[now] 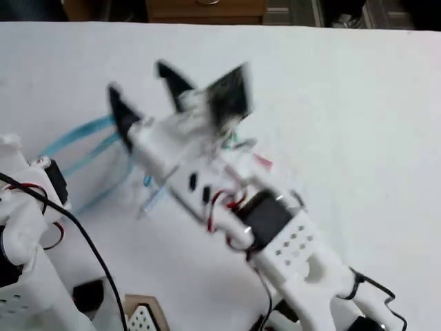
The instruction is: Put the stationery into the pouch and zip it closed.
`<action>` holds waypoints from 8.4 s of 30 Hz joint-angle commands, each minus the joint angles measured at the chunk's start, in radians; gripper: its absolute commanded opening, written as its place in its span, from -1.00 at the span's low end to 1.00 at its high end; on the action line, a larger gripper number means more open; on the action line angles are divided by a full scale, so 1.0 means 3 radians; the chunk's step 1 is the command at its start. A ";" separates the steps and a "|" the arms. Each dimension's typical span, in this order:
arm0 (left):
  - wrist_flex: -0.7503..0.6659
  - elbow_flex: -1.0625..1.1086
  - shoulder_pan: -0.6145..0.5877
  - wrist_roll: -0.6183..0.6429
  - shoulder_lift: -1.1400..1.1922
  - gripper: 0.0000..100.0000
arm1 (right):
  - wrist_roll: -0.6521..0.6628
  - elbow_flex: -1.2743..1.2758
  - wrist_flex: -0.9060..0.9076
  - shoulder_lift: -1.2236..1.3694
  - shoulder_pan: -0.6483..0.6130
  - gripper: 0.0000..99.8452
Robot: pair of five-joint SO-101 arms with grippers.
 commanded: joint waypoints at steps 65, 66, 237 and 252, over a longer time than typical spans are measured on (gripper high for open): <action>-0.0046 -0.0015 -0.0028 0.0020 -0.0038 -0.95 | -0.1984 -0.5145 0.4196 0.4104 0.1087 -0.97; -0.0046 -0.0015 -0.0028 0.0020 -0.0038 -0.95 | -0.1979 -0.5140 0.4196 0.3936 0.1097 -0.97; -0.0061 -0.0010 -0.0013 0.0015 -0.0018 -0.95 | 0.0532 0.0097 0.3741 0.0780 0.1337 -0.97; -0.0061 -0.0010 -0.0013 0.0015 -0.0018 -0.95 | 0.0522 0.1754 0.0427 -0.0371 0.0371 -0.97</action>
